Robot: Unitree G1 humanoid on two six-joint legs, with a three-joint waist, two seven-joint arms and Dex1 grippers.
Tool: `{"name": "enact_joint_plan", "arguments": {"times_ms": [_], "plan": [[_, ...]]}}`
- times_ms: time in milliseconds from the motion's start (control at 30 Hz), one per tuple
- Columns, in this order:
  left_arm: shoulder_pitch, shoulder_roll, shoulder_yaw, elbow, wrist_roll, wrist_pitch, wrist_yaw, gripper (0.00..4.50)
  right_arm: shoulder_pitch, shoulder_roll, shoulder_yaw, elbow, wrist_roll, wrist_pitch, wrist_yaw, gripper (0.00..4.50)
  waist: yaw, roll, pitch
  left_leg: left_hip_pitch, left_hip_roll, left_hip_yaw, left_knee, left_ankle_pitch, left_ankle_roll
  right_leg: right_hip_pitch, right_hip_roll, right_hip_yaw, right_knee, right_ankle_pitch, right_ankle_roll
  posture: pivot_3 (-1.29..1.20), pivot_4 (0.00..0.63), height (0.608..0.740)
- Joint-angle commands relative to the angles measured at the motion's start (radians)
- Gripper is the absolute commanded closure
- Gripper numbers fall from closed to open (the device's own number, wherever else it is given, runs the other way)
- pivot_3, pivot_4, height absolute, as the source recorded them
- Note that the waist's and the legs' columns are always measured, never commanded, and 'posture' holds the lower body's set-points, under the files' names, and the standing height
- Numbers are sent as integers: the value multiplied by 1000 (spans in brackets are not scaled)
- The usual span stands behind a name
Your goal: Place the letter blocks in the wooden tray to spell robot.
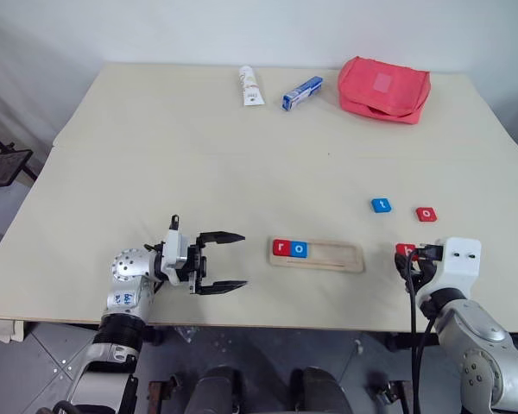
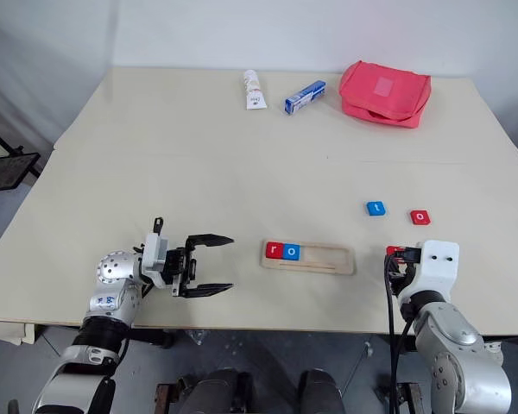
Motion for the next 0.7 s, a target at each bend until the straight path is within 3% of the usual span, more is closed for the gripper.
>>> {"name": "enact_joint_plan", "arguments": {"times_ms": [33,700], "plan": [[23,-1,-9,-67,10,-6,31,0,-9,-6,10,4,-9,-34,4,3038,-1,0,0,0,0,0,0,0,0,0,0,0,0,0,0,0,150,740],[54,-1,-40,-99,40,-9,99,0,-12,7,16,22,-14,-43,-22,3038,0,0,0,0,0,0,0,0,0,0,0,0,0,0,0,0,150,740]]}}
